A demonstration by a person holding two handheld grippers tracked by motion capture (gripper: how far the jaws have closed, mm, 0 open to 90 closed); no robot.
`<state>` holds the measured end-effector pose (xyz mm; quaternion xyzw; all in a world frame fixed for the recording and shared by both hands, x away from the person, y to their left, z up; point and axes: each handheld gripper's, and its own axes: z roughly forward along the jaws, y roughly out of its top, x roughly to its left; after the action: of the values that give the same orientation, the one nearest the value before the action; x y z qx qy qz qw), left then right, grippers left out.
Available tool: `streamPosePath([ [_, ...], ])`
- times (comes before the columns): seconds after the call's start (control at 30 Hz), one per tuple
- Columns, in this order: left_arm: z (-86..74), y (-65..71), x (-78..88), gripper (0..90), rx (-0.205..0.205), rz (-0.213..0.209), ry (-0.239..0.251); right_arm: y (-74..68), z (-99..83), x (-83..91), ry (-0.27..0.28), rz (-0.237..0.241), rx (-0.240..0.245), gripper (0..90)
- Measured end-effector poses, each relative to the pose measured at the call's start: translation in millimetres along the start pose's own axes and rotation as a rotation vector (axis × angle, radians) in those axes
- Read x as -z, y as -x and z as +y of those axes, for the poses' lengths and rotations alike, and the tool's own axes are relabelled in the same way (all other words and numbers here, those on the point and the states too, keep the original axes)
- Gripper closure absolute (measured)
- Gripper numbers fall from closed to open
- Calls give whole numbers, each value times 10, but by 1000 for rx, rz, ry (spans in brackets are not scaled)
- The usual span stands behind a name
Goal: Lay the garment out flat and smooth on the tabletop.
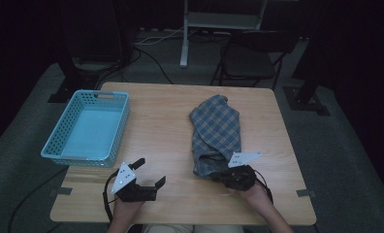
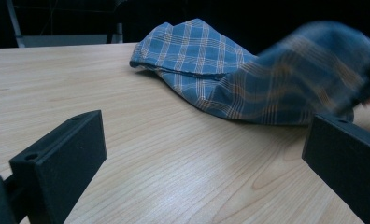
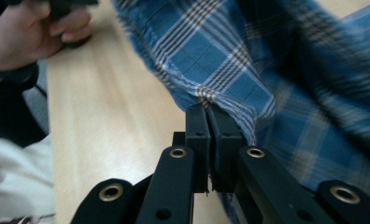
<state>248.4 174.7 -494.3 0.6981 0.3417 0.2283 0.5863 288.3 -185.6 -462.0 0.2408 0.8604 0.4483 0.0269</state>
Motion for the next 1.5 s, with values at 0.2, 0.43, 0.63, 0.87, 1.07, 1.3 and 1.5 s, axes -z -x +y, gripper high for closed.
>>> streamPosePath([
  [0.2,-1,0,1,3,-2,2,1,-171,-153,-101,-37,21,-15,877],
  [0.43,0,0,1,3,-1,3,1,-303,-327,-80,-51,35,-52,802],
  [0.63,0,-1,1,3,0,4,1,-360,-383,174,-10,-13,-82,617],
  [0.87,1,-5,-1,3,1,1,0,-213,-264,519,103,-123,-116,515],
  [1.07,1,-4,-2,3,0,-1,0,-106,19,588,163,-188,-80,508],
  [1.3,0,0,-2,3,-5,-2,1,44,424,475,189,-200,-46,507],
  [1.5,1,-1,-2,3,-7,-3,0,200,757,246,179,-222,-32,488],
])
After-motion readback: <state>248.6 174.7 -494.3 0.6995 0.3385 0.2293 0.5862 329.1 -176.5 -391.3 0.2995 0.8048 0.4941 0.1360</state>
